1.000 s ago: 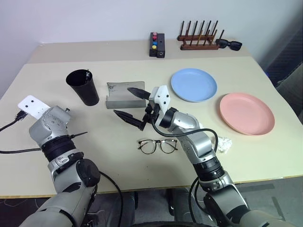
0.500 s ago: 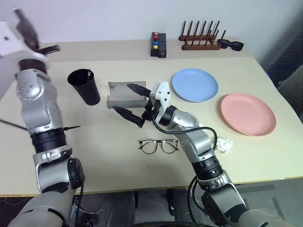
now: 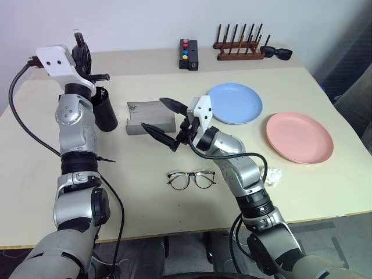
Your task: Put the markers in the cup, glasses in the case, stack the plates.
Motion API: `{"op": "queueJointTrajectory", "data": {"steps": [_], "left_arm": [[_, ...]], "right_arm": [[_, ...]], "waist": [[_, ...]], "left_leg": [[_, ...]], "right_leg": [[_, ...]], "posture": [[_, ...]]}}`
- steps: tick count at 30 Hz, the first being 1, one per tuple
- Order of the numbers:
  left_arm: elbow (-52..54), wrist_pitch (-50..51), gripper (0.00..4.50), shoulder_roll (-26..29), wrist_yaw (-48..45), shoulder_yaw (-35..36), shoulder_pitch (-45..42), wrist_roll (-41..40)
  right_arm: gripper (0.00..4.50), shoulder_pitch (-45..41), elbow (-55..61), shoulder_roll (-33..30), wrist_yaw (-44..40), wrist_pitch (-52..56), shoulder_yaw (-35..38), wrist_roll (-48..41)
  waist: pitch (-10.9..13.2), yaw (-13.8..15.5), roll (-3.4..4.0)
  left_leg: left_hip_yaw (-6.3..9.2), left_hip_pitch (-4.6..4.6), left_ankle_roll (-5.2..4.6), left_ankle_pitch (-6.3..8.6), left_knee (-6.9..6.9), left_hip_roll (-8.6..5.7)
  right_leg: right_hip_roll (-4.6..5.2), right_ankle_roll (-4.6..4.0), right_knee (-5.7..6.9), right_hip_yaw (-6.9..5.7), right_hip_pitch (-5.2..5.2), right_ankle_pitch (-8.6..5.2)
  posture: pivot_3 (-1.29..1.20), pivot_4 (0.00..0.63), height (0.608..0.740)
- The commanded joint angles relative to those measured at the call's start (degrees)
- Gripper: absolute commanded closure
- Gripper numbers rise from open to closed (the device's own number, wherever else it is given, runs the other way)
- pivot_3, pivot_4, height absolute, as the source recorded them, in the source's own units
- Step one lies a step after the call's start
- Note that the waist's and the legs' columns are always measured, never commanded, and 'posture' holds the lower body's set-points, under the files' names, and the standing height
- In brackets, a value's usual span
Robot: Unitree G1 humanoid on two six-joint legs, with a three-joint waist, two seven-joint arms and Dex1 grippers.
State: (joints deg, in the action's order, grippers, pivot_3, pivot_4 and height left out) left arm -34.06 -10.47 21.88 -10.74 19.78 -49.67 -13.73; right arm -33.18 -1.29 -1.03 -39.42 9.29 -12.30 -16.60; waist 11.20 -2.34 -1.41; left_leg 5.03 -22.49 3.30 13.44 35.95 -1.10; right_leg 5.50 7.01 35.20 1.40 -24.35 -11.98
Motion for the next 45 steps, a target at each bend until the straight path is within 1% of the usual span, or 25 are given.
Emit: {"op": "queueJointTrajectory", "data": {"steps": [1, 13, 28, 29, 33, 42, 45], "left_arm": [[-0.76, -2.87, 4.48, 0.40, 0.33, -0.20, 0.28, 0.90], [2.13, -3.47, 4.48, -0.32, 2.83, -0.95, 5.01, 1.62], [3.88, -1.82, 4.48, -1.15, 4.15, -0.83, 6.16, 0.81], [3.97, -1.75, 3.54, -1.19, 4.21, -0.82, 6.20, 0.81], [4.08, -1.47, 1.63, -1.26, 4.37, -0.98, 6.23, 0.98], [5.74, -0.93, 1.63, -1.54, 4.34, -1.00, 6.47, 0.44], [9.13, 0.83, 1.63, -0.92, 1.20, -0.80, 6.28, -2.15]], "right_arm": [[0.00, -0.35, 2.23, 0.13, 0.08, -0.78, 0.73, -0.89], [0.00, -0.35, 2.35, 0.00, -0.08, -0.56, 0.53, -0.78], [0.00, -0.37, 2.17, 0.21, -0.40, -0.62, 0.25, -0.72], [0.00, -0.36, 2.17, 0.22, -0.40, -0.63, 0.24, -0.71], [0.00, -0.43, 2.06, 0.24, -0.41, -0.64, 0.23, -0.69], [0.00, -0.27, 2.34, 0.17, -0.41, -0.59, 0.18, -0.69], [0.00, -0.65, 1.98, -0.29, -0.38, -0.69, 0.76, -0.63]], "waist": [[0.00, -0.01, 0.00], [0.00, -0.03, 0.00], [0.00, -0.03, 0.00], [0.00, -0.03, 0.00], [0.00, -0.03, 0.00], [0.00, -0.02, 0.00], [0.00, -0.03, 0.00]], "left_leg": [[0.00, 0.00, 0.00, 0.00, 0.00, 0.00], [0.02, 0.00, 0.00, 0.00, 0.00, 0.00], [0.02, 0.00, 0.00, 0.00, 0.00, 0.00], [0.02, 0.00, 0.00, 0.00, 0.01, 0.00], [0.02, 0.00, 0.00, 0.00, 0.01, 0.00], [0.02, 0.00, 0.00, 0.00, 0.01, 0.00], [0.02, 0.00, 0.00, 0.00, 0.01, 0.00]], "right_leg": [[0.00, 0.00, 0.00, 0.00, 0.00, 0.00], [0.00, 0.00, 0.02, 0.00, 0.00, 0.00], [0.00, 0.00, 0.02, 0.00, 0.00, 0.00], [0.00, 0.00, 0.02, 0.00, 0.00, 0.00], [0.00, 0.00, 0.02, 0.00, 0.00, 0.00], [0.00, 0.00, 0.02, 0.00, 0.00, 0.00], [0.00, 0.00, 0.02, 0.00, 0.00, 0.00]], "posture": [[0.00, 0.150, 0.739], [0.00, 0.150, 0.739], [0.00, 0.150, 0.739], [0.00, 0.150, 0.739], [0.00, 0.150, 0.739], [0.00, 0.150, 0.739], [0.00, 0.150, 0.739]]}}
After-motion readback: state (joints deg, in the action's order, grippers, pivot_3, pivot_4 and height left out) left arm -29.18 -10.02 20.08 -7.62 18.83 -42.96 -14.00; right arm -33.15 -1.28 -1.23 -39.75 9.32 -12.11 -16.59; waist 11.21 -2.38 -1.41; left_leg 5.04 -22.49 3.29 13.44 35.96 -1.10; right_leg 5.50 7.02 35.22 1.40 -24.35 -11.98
